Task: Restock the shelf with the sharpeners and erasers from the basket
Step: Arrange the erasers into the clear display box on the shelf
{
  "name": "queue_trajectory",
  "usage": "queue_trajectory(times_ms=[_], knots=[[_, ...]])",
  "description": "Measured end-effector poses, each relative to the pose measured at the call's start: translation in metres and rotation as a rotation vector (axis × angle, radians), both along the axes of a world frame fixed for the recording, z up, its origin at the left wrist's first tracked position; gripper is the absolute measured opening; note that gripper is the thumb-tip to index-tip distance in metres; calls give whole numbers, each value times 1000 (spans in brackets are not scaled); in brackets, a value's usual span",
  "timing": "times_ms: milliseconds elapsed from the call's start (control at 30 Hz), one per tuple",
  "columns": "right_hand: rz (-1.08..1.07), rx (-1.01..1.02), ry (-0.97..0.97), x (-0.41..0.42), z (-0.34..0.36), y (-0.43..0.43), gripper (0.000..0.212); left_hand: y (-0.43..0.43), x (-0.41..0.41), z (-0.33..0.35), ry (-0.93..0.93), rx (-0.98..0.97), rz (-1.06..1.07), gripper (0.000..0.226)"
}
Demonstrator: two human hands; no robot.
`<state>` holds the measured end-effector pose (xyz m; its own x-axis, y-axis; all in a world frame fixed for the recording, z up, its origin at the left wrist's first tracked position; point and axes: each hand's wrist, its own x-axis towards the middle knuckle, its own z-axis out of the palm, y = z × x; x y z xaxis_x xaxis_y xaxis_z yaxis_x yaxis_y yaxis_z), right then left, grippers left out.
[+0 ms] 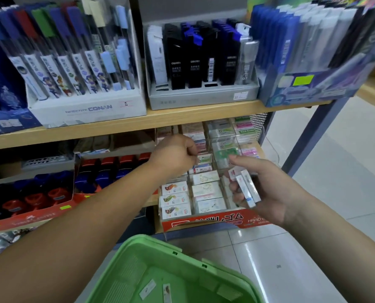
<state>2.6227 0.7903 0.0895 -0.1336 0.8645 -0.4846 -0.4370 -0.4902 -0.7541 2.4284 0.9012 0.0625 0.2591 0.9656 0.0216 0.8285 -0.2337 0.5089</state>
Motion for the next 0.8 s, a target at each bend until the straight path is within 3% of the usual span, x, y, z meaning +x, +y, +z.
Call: queue_trajectory(times_ms=[100, 233, 300, 333, 400, 467, 567, 800], knots=[[-33, -40, 19, 2, 0, 2, 22, 5, 3, 5, 313, 25, -147, 15], [-29, -15, 109, -1, 0, 3, 16, -1, 5, 11, 396, 70, -160, 20], [-30, -13, 142, -3, -1, 4, 21, -20, 10, 21, 153, 147, -112, 19], [-36, -9, 145, -3, -2, 4, 22, -33, 13, 28, -59, 78, -102, 16], [-9, 19, 152, -4, -1, 4, 22, -62, 21, 40, -385, -246, -140, 15], [11, 51, 150, -7, -1, 4, 27, -78, 25, 42, -423, -413, -179, 20], [-19, 92, 95, -12, -6, 6, 49, -79, 19, 38, -487, -440, -148, 25], [-52, 95, 5, -14, -16, 6, 32, -78, 5, 35, -881, -617, -19, 27]])
